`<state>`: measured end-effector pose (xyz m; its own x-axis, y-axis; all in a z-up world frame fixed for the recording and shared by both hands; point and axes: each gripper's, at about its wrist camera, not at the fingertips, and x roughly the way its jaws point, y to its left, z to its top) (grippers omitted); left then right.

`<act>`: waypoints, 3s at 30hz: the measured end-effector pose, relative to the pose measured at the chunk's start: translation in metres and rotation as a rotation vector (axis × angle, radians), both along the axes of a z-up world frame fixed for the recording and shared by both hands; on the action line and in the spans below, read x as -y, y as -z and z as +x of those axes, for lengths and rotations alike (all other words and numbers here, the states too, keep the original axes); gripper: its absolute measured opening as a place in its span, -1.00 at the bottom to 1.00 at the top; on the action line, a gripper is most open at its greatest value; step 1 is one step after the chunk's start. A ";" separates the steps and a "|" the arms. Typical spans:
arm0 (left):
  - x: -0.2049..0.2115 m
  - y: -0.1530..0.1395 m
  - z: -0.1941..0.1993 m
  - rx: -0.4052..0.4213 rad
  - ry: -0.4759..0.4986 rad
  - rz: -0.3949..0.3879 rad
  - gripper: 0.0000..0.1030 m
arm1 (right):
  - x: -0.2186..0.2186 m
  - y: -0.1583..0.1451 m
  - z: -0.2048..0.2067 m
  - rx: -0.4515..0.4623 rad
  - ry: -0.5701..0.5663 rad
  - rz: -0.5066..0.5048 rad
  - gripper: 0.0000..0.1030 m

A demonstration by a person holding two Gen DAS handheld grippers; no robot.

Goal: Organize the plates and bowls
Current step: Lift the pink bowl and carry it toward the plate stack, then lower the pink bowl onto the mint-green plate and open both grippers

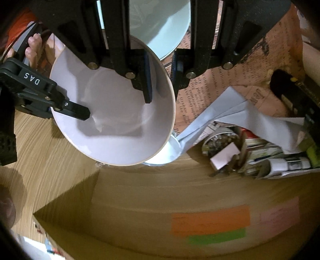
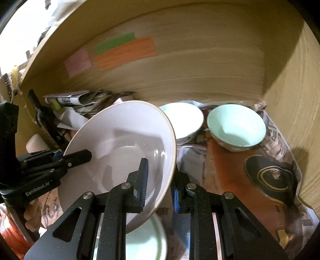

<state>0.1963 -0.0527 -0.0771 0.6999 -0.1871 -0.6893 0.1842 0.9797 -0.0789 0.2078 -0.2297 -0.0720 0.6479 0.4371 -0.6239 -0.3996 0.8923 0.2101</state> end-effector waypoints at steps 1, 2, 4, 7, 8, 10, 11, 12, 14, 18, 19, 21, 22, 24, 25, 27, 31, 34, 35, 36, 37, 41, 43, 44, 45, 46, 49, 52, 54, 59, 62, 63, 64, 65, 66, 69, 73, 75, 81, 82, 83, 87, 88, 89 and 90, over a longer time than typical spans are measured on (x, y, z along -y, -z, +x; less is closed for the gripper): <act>-0.003 -0.002 -0.003 0.005 -0.006 -0.004 -0.68 | -0.003 -0.001 -0.002 0.003 -0.006 -0.003 -0.64; -0.007 -0.003 -0.007 0.011 -0.012 -0.007 -0.68 | -0.007 -0.002 -0.003 0.006 -0.012 -0.006 -0.64; -0.014 -0.005 -0.014 0.021 -0.022 -0.011 -0.68 | -0.016 -0.003 -0.007 0.010 -0.028 -0.011 -0.64; -0.027 -0.009 -0.027 0.033 -0.041 -0.019 -0.68 | -0.030 -0.005 -0.011 0.011 -0.052 -0.015 -0.64; -0.032 -0.010 -0.031 0.036 -0.049 -0.022 -0.68 | -0.033 -0.006 -0.012 0.011 -0.059 -0.016 -0.64; -0.043 -0.011 -0.039 0.040 -0.065 -0.028 -0.68 | -0.043 -0.006 -0.015 0.009 -0.078 -0.020 -0.64; -0.047 -0.011 -0.042 0.042 -0.072 -0.029 -0.68 | -0.047 -0.005 -0.016 0.008 -0.086 -0.022 -0.64; -0.053 -0.011 -0.047 0.044 -0.082 -0.029 -0.68 | -0.053 -0.005 -0.018 0.006 -0.097 -0.024 -0.64; -0.062 -0.013 -0.057 0.047 -0.099 -0.031 -0.68 | -0.063 -0.004 -0.021 0.000 -0.118 -0.025 -0.64; -0.084 -0.012 -0.071 0.050 -0.138 -0.034 -0.68 | -0.083 0.000 -0.029 -0.011 -0.164 -0.031 -0.64; -0.089 -0.011 -0.075 0.049 -0.148 -0.035 -0.68 | -0.088 0.001 -0.031 -0.014 -0.175 -0.032 -0.64; -0.099 -0.009 -0.083 0.046 -0.168 -0.037 -0.68 | -0.097 0.003 -0.034 -0.022 -0.196 -0.036 -0.64; -0.105 -0.008 -0.087 0.044 -0.179 -0.038 -0.68 | -0.102 0.005 -0.035 -0.027 -0.208 -0.038 -0.64; -0.113 -0.006 -0.093 0.040 -0.195 -0.037 -0.68 | -0.111 0.007 -0.037 -0.037 -0.228 -0.043 -0.64; -0.117 -0.005 -0.097 0.038 -0.203 -0.036 -0.68 | -0.114 0.009 -0.038 -0.043 -0.234 -0.044 -0.64; -0.125 -0.002 -0.104 0.031 -0.221 -0.034 -0.68 | -0.122 0.013 -0.040 -0.059 -0.253 -0.050 -0.64; -0.137 0.001 -0.114 0.016 -0.251 -0.036 -0.68 | -0.138 0.021 -0.043 -0.087 -0.288 -0.071 -0.64; -0.146 0.006 -0.120 0.003 -0.273 -0.039 -0.68 | -0.150 0.027 -0.044 -0.102 -0.309 -0.094 -0.64; -0.149 0.009 -0.122 -0.003 -0.280 -0.039 -0.68 | -0.152 0.029 -0.045 -0.108 -0.315 -0.101 -0.64; -0.151 0.010 -0.123 -0.009 -0.285 -0.039 -0.68 | -0.156 0.031 -0.045 -0.115 -0.322 -0.110 -0.64; -0.153 0.013 -0.124 -0.015 -0.290 -0.041 -0.68 | -0.158 0.033 -0.044 -0.122 -0.326 -0.116 -0.64; -0.162 0.021 -0.126 -0.034 -0.306 -0.048 -0.68 | -0.168 0.042 -0.042 -0.157 -0.343 -0.145 -0.64; -0.165 0.025 -0.127 -0.044 -0.313 -0.051 -0.68 | -0.173 0.047 -0.042 -0.171 -0.352 -0.162 -0.64; -0.168 0.027 -0.127 -0.049 -0.317 -0.053 -0.68 | -0.175 0.050 -0.042 -0.178 -0.355 -0.170 -0.64; -0.170 0.029 -0.128 -0.055 -0.321 -0.054 -0.68 | -0.177 0.053 -0.042 -0.184 -0.357 -0.178 -0.64; -0.171 0.031 -0.128 -0.061 -0.324 -0.056 -0.68 | -0.179 0.056 -0.042 -0.190 -0.359 -0.185 -0.64; -0.174 0.042 -0.128 -0.082 -0.340 -0.062 -0.68 | -0.183 0.063 -0.039 -0.211 -0.364 -0.198 -0.64; -0.178 0.051 -0.128 -0.103 -0.350 -0.072 -0.68 | -0.186 0.070 -0.036 -0.240 -0.368 -0.204 -0.64; -0.180 0.055 -0.127 -0.113 -0.352 -0.077 -0.68 | -0.187 0.071 -0.036 -0.238 -0.365 -0.209 -0.64; -0.183 0.058 -0.124 -0.111 -0.347 -0.083 -0.68 | -0.189 0.069 -0.035 -0.209 -0.360 -0.234 -0.64; -0.182 0.061 -0.123 -0.112 -0.338 -0.071 -0.68 | -0.188 0.064 -0.037 -0.188 -0.366 -0.244 -0.58; -0.182 0.061 -0.122 -0.110 -0.337 -0.069 -0.67 | -0.187 0.062 -0.037 -0.174 -0.363 -0.244 -0.58; -0.182 0.061 -0.122 -0.111 -0.335 -0.067 -0.67 | -0.186 0.060 -0.038 -0.161 -0.362 -0.247 -0.58; -0.182 0.061 -0.122 -0.115 -0.334 -0.067 -0.67 | -0.185 0.058 -0.038 -0.156 -0.372 -0.246 -0.58; -0.182 0.061 -0.122 -0.117 -0.333 -0.069 -0.66 | -0.182 0.055 -0.039 -0.147 -0.370 -0.244 -0.58; -0.182 0.057 -0.124 -0.094 -0.348 -0.043 -0.53 | -0.173 0.047 -0.041 -0.120 -0.366 -0.225 -0.54; -0.181 0.045 -0.133 -0.049 -0.368 0.007 -0.42 | -0.162 0.035 -0.046 -0.070 -0.355 -0.215 -0.41; -0.179 0.040 -0.136 -0.034 -0.369 0.013 -0.29 | -0.154 0.028 -0.048 -0.038 -0.340 -0.201 -0.25; -0.161 0.013 -0.142 0.065 -0.345 0.064 -0.23 | -0.127 0.007 -0.047 0.021 -0.280 -0.165 -0.14; -0.158 0.008 -0.141 0.074 -0.334 0.058 -0.23 | -0.122 0.004 -0.047 0.029 -0.269 -0.161 -0.14; -0.155 0.004 -0.140 0.083 -0.325 0.053 -0.23 | -0.117 0.001 -0.046 0.038 -0.256 -0.157 -0.13; -0.141 -0.013 -0.133 0.118 -0.283 0.039 -0.23 | -0.092 -0.014 -0.043 0.091 -0.184 -0.144 0.15; -0.138 -0.016 -0.131 0.121 -0.273 0.034 -0.23 | -0.086 -0.017 -0.041 0.103 -0.166 -0.144 0.16; -0.134 -0.019 -0.127 0.123 -0.266 0.028 -0.23 | -0.080 -0.020 -0.039 0.113 -0.151 -0.144 0.16; -0.129 -0.022 -0.122 0.127 -0.257 0.025 -0.23 | -0.073 -0.023 -0.036 0.121 -0.133 -0.142 0.16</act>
